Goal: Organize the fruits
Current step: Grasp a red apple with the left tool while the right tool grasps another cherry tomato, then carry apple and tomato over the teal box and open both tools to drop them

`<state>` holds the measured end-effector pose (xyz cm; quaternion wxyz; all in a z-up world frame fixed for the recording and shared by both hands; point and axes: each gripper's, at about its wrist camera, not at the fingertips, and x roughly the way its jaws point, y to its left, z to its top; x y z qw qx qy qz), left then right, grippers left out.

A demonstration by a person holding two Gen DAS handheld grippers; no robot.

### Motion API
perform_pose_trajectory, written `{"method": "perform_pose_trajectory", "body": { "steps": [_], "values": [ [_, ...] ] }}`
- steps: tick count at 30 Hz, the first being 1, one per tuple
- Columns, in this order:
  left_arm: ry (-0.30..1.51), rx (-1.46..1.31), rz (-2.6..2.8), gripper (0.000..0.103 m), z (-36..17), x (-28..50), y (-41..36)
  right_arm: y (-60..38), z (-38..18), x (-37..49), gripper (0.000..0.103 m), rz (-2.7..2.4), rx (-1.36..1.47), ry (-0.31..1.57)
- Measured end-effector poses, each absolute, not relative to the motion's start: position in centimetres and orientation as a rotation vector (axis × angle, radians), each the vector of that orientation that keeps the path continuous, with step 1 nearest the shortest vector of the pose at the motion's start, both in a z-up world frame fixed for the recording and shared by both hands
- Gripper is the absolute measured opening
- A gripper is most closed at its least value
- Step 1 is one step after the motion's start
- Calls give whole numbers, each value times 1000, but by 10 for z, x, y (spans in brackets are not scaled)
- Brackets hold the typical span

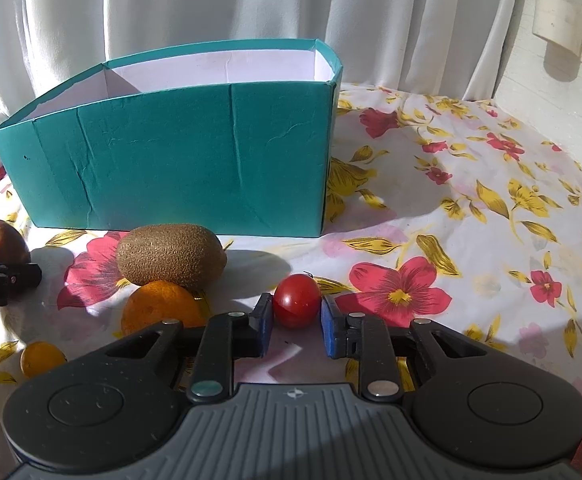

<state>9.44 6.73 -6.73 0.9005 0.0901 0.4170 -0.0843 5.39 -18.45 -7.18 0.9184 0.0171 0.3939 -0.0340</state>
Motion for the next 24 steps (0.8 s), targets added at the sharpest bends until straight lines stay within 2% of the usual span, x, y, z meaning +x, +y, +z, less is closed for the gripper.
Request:
{"method": "perform_pose_trajectory", "body": {
  "steps": [10,18,24],
  "values": [
    [783,163,-232,76,-6,82,56,-186,-21,53,24,-53,49,689],
    [649,137,-180,76,61,117,34,-177,25,83,24,-3,37,539],
    [650,128,-131,76,62,144,21,-169,37,109,24,9,20,475]
  ]
}}
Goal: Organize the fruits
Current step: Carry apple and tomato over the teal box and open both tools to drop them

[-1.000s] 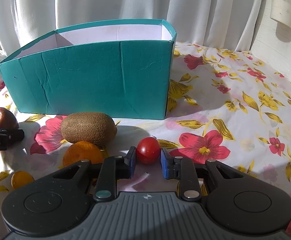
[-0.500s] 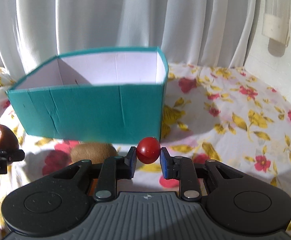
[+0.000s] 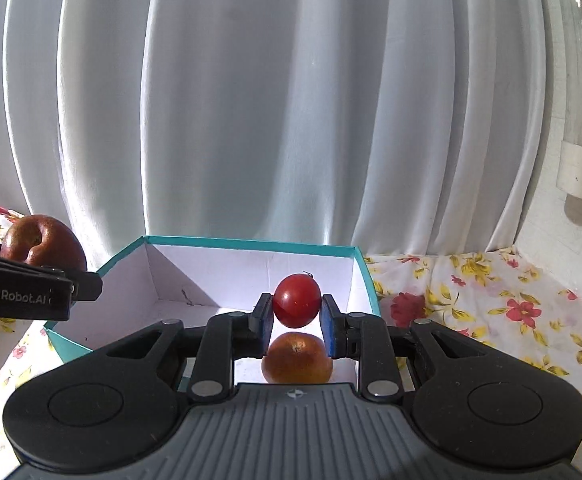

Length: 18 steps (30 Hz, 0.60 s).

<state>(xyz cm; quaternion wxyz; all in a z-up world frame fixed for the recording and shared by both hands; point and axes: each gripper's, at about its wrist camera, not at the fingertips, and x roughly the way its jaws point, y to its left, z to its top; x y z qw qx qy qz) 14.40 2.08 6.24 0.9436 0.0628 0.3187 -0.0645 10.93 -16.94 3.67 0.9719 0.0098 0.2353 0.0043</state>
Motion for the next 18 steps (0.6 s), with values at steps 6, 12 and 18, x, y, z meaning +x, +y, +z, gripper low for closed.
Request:
{"method": "perform_pose_trajectory", "body": {
  "steps": [6,12,18],
  "values": [
    [720,122,-109,76,39,155,23,-168,16,118,24,11,45,533],
    [738,131,-104,76,30,159,24,-171,2,122,24,5,51,571],
    [745,129,-103,76,28,163,24,-170,-8,126,24,3,51,591]
  ]
}}
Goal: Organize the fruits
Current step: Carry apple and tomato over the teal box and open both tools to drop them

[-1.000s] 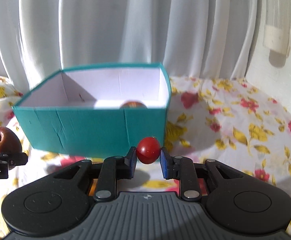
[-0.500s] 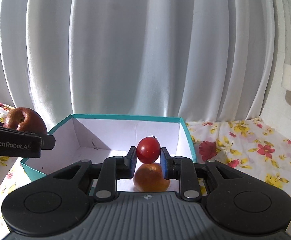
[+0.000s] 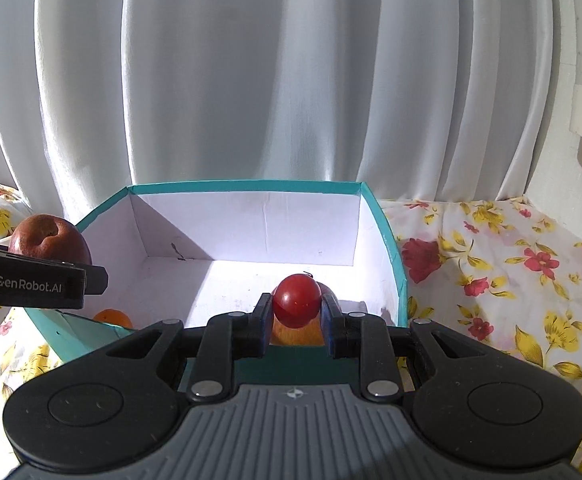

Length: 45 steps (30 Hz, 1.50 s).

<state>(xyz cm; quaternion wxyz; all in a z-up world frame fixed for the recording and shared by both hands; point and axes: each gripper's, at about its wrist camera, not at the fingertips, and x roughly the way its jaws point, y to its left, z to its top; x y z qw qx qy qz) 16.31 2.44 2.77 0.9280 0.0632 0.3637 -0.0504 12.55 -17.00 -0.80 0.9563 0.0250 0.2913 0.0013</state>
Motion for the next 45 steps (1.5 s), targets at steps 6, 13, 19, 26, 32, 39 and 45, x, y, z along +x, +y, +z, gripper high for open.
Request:
{"method": "perform_pose_trajectory", "body": {
  "steps": [6,13,19,26,32,39,45],
  "values": [
    [758,131,-104,76,23,166,24,-168,-10,128,24,-4,35,592],
    [770,132,-107,76,20,169,24,-168,-11,130,24,-6,28,592],
    [780,136,-111,77,16,170,24,-169,-11,130,25,-7,17,593],
    [685,191,-92,90,27,157,18,-173,-8,126,45,-27,25,574],
    [683,160,-97,90,30,141,27,-179,-3,111,65,-50,28,537],
    [650,116,-157,90,26,97,45,-182,-4,76,77,-48,18,482],
    [646,157,-241,89,5,55,45,-172,-11,38,89,-19,-33,414]
  ]
}}
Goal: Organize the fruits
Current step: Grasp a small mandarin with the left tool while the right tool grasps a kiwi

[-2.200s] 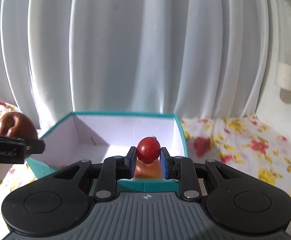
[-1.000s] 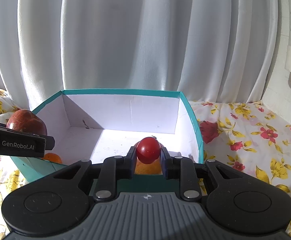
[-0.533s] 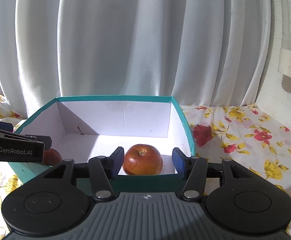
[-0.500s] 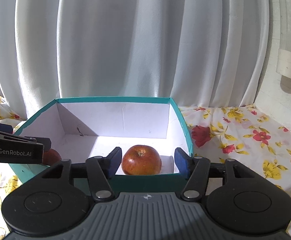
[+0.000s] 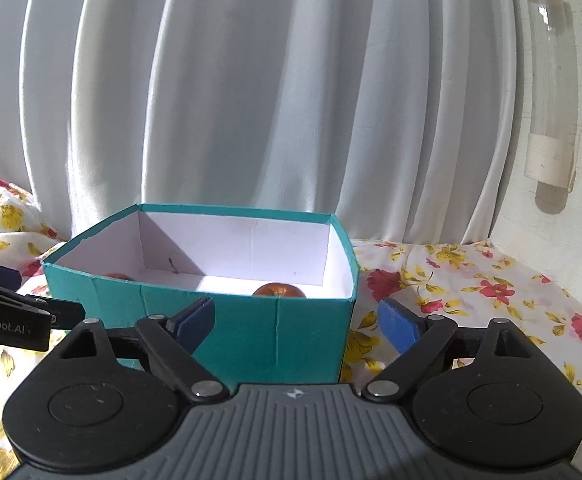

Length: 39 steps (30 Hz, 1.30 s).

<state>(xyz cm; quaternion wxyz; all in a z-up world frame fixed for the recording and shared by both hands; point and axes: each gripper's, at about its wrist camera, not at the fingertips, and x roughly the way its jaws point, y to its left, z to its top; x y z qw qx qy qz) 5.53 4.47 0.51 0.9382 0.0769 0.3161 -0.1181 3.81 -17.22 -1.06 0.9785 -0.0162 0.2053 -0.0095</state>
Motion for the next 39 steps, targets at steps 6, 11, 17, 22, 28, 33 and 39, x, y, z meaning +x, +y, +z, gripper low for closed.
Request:
{"method": "perform_pose_trajectory", "body": {
  "steps": [6,11,17,22,28,33,39],
  "values": [
    [675,232,-302,87,-16,26,32,-169,-27,14,89,18,-21,485],
    [723,252,-336,80,-35,18,21,-172,-37,0,89,20,-3,535],
    [783,219,-367,67,-52,17,17,-177,-44,-14,89,17,3,548],
    [817,224,-379,44,-64,20,10,-181,-47,-19,89,27,10,561],
    [837,198,-367,35,-69,24,15,-175,-51,-20,89,58,8,589],
    [840,151,-286,35,-61,24,36,-165,-55,-23,89,134,10,619],
    [816,123,-226,35,-46,21,56,-147,-63,-21,89,271,7,677]
  ]
}}
